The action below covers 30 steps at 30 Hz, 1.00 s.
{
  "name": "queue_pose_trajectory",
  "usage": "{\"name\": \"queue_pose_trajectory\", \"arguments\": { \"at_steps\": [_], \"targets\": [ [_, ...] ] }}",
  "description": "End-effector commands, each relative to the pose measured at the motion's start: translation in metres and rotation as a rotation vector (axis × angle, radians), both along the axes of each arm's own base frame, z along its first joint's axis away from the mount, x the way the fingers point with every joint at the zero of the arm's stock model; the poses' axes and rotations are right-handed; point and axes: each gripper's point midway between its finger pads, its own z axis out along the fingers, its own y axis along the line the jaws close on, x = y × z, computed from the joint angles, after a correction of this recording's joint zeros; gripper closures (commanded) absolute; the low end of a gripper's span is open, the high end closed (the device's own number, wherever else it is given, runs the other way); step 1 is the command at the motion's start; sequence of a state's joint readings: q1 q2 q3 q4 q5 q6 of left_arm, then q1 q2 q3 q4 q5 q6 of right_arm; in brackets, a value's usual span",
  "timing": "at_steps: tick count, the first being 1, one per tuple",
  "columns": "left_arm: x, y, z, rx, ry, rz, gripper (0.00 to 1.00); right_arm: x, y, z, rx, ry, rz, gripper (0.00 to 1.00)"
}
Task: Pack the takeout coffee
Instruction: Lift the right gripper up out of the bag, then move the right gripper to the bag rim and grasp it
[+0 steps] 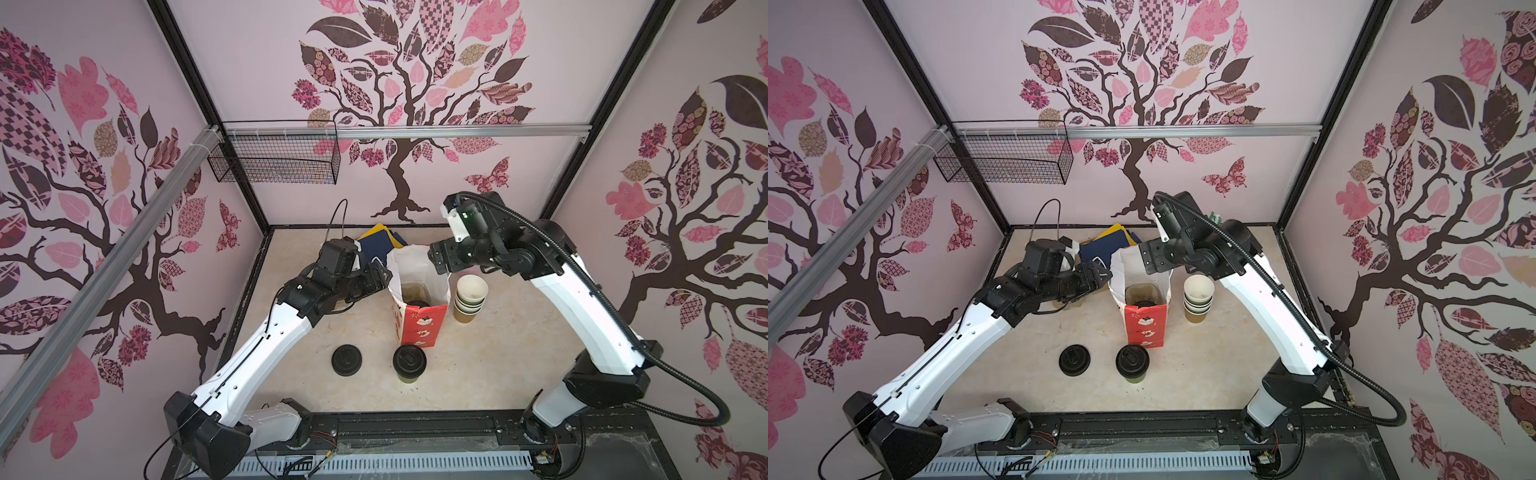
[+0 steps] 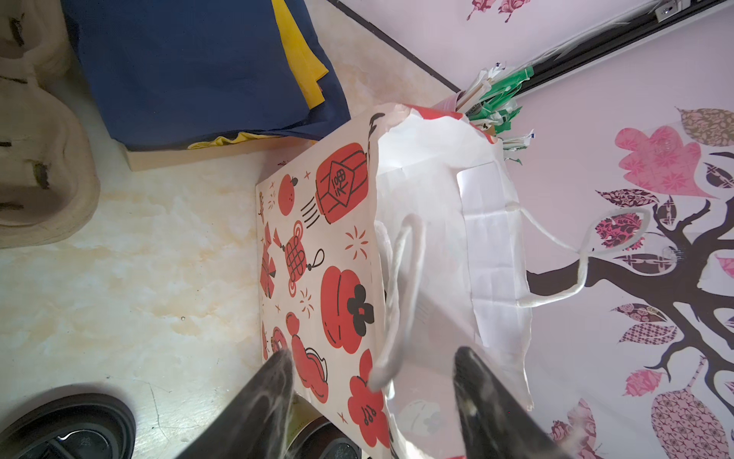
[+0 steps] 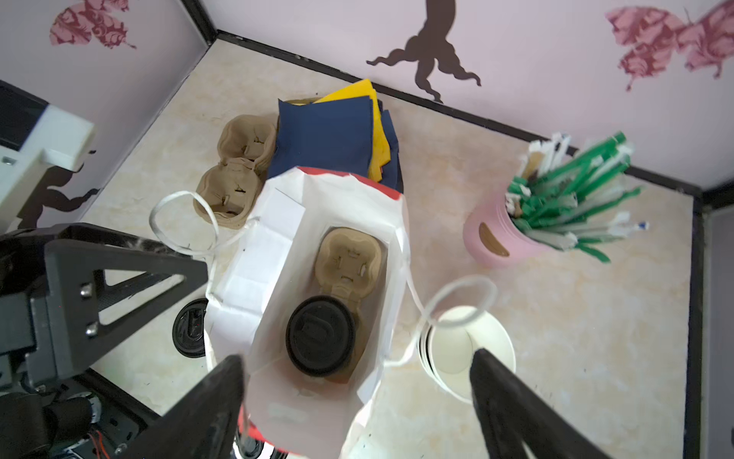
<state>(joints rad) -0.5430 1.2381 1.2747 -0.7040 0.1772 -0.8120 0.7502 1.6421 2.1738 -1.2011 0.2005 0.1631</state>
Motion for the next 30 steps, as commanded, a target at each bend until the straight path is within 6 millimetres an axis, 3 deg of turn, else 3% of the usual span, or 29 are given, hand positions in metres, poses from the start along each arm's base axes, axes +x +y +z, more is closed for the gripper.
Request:
{"name": "queue_pose_trajectory", "arguments": {
  "at_steps": [1,7,11,15,21,26,30],
  "targets": [
    [0.003,-0.006,0.004,-0.006,-0.008,-0.028,0.33,0.022,0.027,-0.001,-0.066,-0.078,0.137,0.1],
    [0.0,-0.012,-0.011,0.002,0.03,-0.072,0.41,0.052,0.054,-0.031,-0.137,-0.106,0.196,0.13],
    [0.003,-0.017,-0.015,0.004,0.039,-0.09,0.52,0.059,0.065,-0.044,-0.148,-0.094,0.244,0.13],
    [0.005,-0.02,-0.022,0.021,0.053,-0.11,0.72,0.064,0.068,-0.065,-0.163,-0.046,0.277,0.13],
    [0.004,-0.02,-0.023,0.047,0.055,-0.13,0.91,0.076,0.064,-0.096,-0.287,-0.057,0.327,0.15],
    [0.003,-0.019,-0.022,0.055,0.054,-0.138,1.0,0.088,0.067,-0.108,-0.369,-0.095,0.377,0.19],
    [0.003,-0.018,-0.02,0.068,0.052,-0.144,1.0,0.1,0.069,-0.106,-0.421,-0.15,0.39,0.22]
  ]
}}
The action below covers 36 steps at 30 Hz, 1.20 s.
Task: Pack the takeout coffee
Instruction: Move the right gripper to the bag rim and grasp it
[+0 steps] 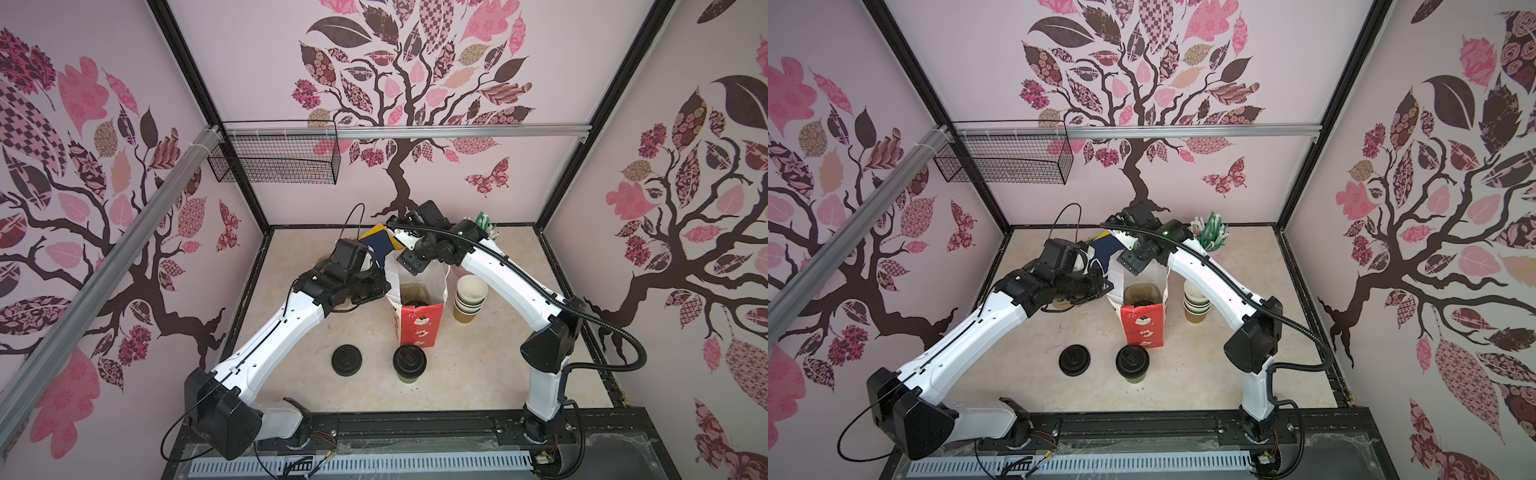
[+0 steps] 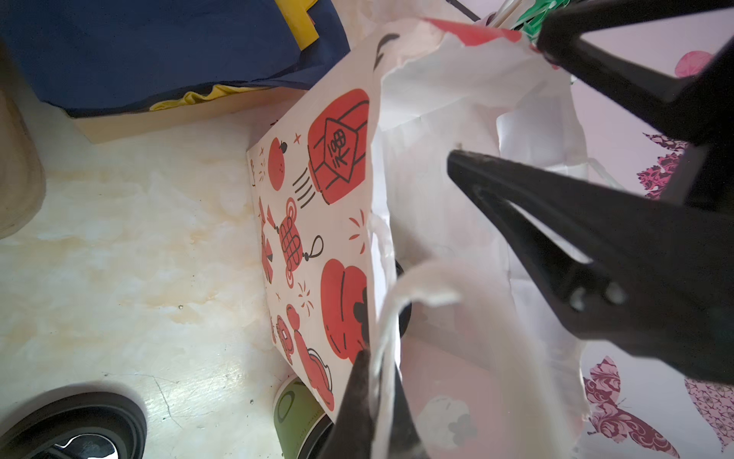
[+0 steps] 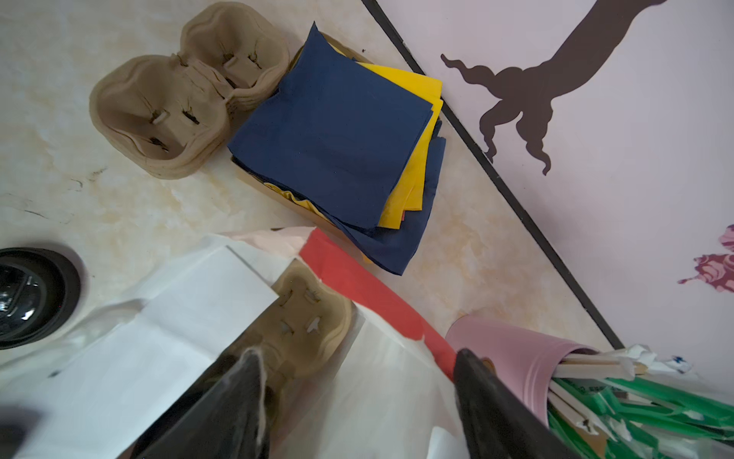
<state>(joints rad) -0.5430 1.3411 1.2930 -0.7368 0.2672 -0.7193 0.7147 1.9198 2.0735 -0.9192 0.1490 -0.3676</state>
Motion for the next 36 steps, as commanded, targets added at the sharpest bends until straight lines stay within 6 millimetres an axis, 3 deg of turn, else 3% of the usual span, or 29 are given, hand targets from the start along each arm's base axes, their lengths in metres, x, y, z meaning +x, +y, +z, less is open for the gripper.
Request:
{"name": "queue_pose_trajectory", "arguments": {
  "at_steps": [1,9,14,22,29,36],
  "targets": [
    [0.002,0.0,0.012,0.01,-0.029,-0.019,1.0,0.017,0.003,0.006,-0.049,-0.088,0.034,0.22],
    [0.0,0.001,0.011,0.011,-0.026,-0.015,1.0,0.032,0.002,-0.001,-0.106,-0.121,0.109,0.3],
    [0.001,0.0,0.011,0.013,-0.026,-0.013,1.0,0.03,0.007,-0.007,-0.086,-0.084,0.184,0.36],
    [0.002,0.001,0.013,0.016,-0.031,-0.004,1.0,0.027,0.014,-0.018,-0.077,-0.039,0.253,0.6],
    [0.004,0.004,0.02,0.017,-0.049,0.017,0.86,0.027,0.008,-0.02,-0.086,-0.03,0.26,0.81],
    [0.007,0.019,0.049,0.034,-0.123,0.078,0.59,0.025,0.003,-0.004,-0.044,-0.045,0.225,0.92]
  ]
}}
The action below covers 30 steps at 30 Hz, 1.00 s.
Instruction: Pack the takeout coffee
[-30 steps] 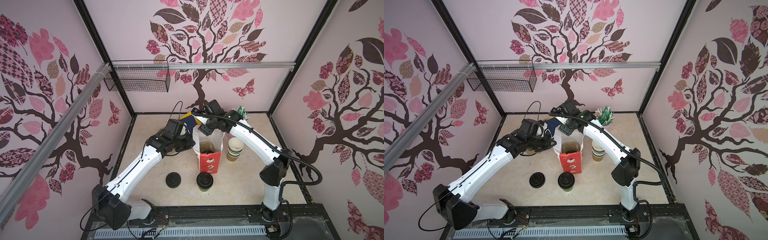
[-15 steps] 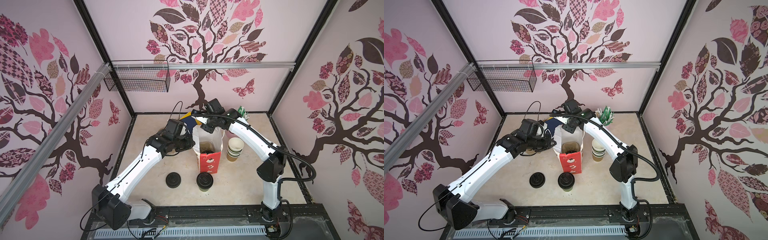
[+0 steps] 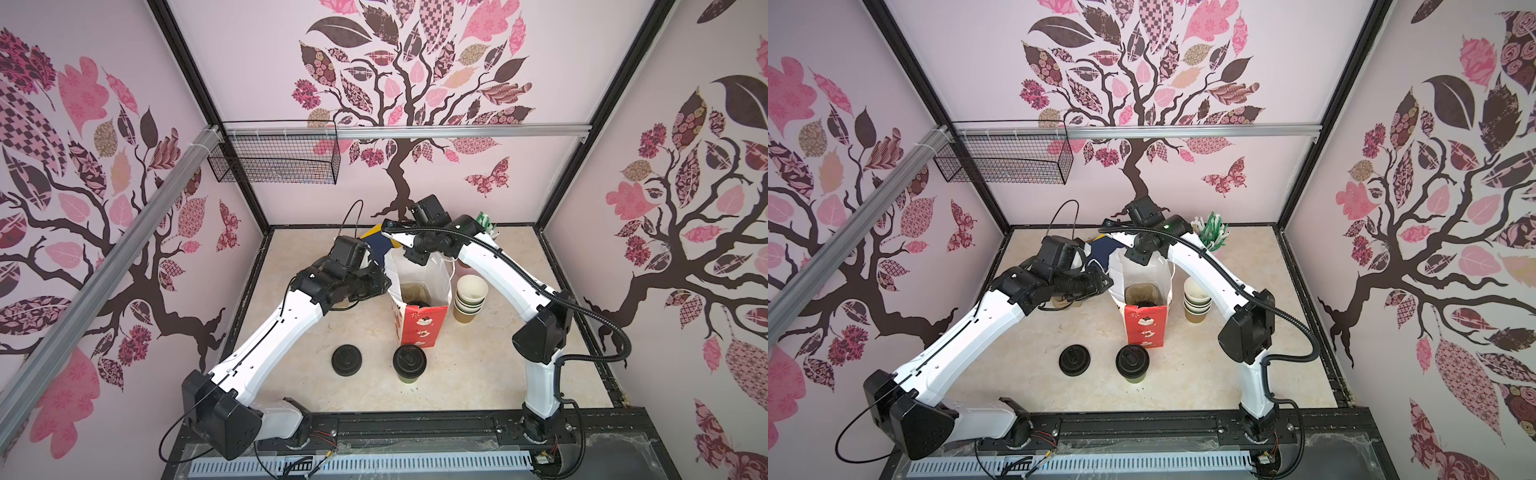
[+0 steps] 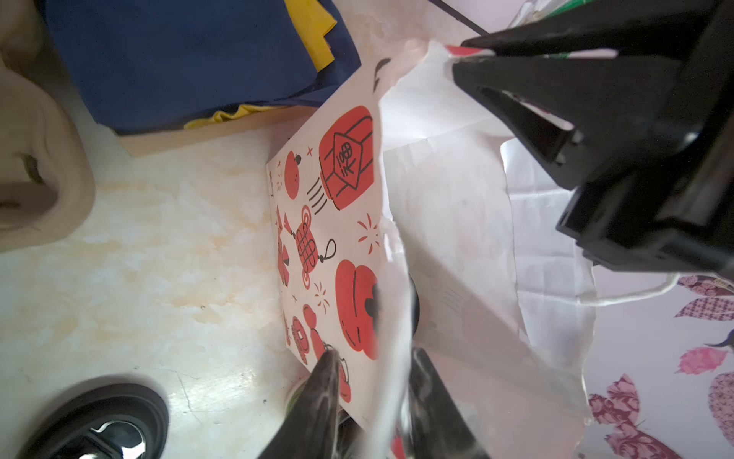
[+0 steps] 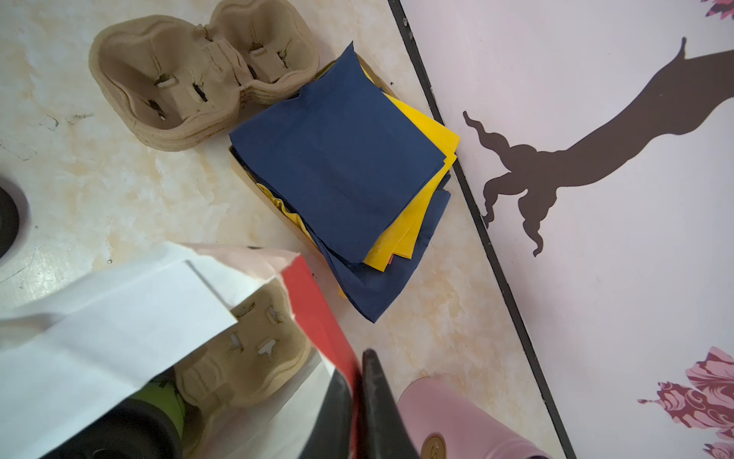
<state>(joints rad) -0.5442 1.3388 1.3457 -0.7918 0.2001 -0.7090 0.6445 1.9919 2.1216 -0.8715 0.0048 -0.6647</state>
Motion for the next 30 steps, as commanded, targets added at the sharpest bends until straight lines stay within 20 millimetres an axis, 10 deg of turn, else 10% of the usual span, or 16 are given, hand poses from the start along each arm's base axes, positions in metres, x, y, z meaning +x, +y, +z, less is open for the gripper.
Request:
{"name": "queue_pose_trajectory", "arguments": {
  "at_steps": [1,15,30],
  "targets": [
    [0.002,0.012,0.042,-0.005,-0.107,0.049,0.56,-0.001,-0.005,0.008,0.035,0.017,-0.034,0.92],
    [-0.018,0.038,0.066,-0.033,-0.129,0.15,0.4,0.005,-0.024,0.024,0.221,0.102,-0.327,0.91],
    [-0.043,-0.009,0.031,0.012,0.035,0.151,0.35,0.015,-0.035,0.032,0.291,0.146,-0.471,0.9]
  ]
}}
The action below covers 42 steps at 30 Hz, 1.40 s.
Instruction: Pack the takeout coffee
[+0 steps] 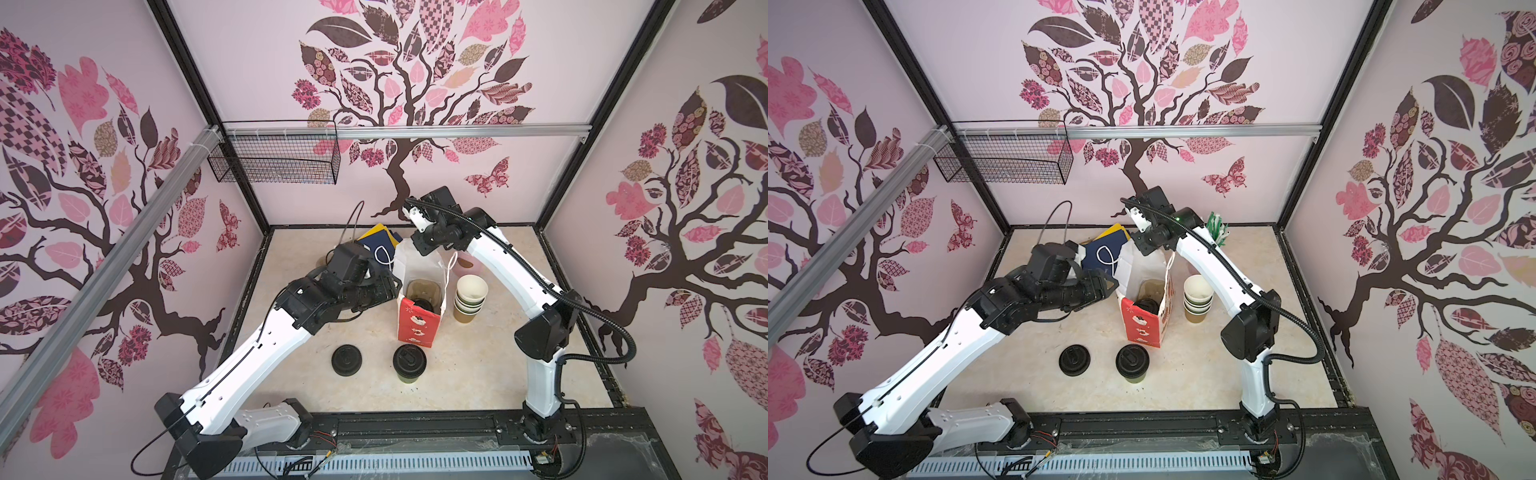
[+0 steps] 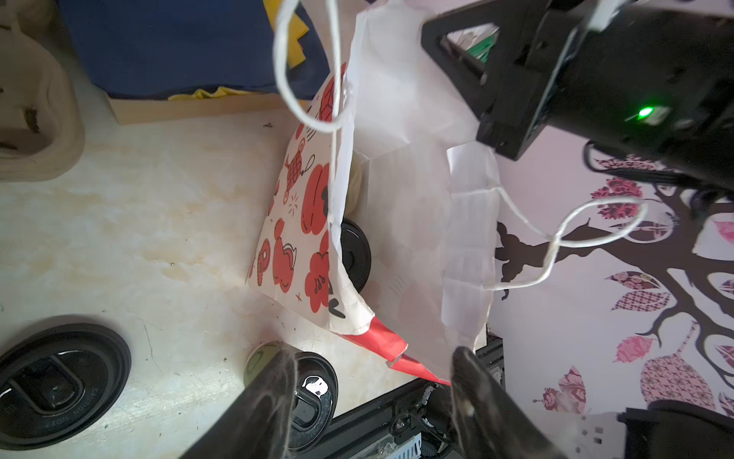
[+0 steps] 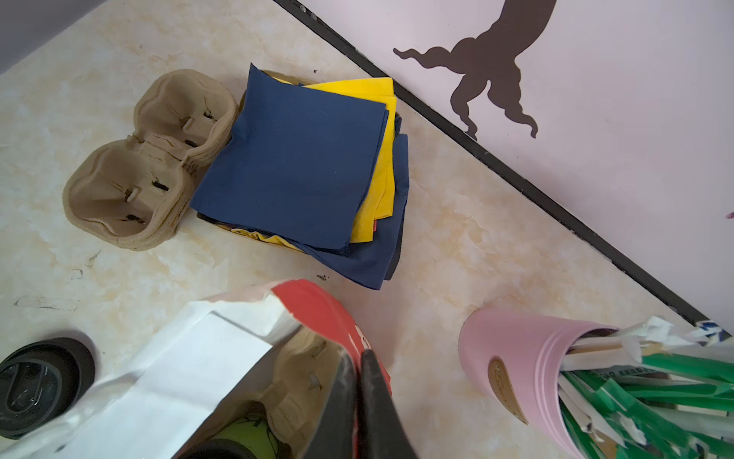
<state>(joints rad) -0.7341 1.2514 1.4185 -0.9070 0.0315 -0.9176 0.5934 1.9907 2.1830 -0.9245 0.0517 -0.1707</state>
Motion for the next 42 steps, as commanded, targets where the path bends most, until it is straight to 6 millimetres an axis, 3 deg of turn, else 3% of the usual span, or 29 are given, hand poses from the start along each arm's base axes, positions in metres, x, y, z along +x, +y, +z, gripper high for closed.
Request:
{"name": "queue_pose_trajectory", "arguments": {
  "at_steps": [1,5,12,28,34,42],
  "targets": [
    [0.005,0.008,-0.012,0.069,0.054,0.087,0.35,-0.002,-0.004,0.015,0.027,-0.011,-0.03,0.91],
    [0.013,0.014,-0.026,0.135,0.06,0.125,0.35,-0.003,-0.003,0.014,0.034,-0.001,-0.033,0.9],
    [0.032,0.0,-0.028,0.157,0.028,0.108,0.4,-0.005,-0.004,0.013,0.035,0.011,-0.037,0.9],
    [0.054,0.008,-0.028,0.219,-0.036,0.086,0.99,-0.027,-0.015,0.008,0.091,0.084,-0.106,0.89],
    [0.063,0.024,-0.02,0.273,-0.075,0.057,1.0,-0.043,-0.013,0.012,0.222,0.165,-0.185,0.87],
    [0.079,0.024,-0.021,0.32,-0.082,-0.061,1.0,-0.061,-0.01,0.015,0.403,0.269,-0.293,0.86]
  ]
}}
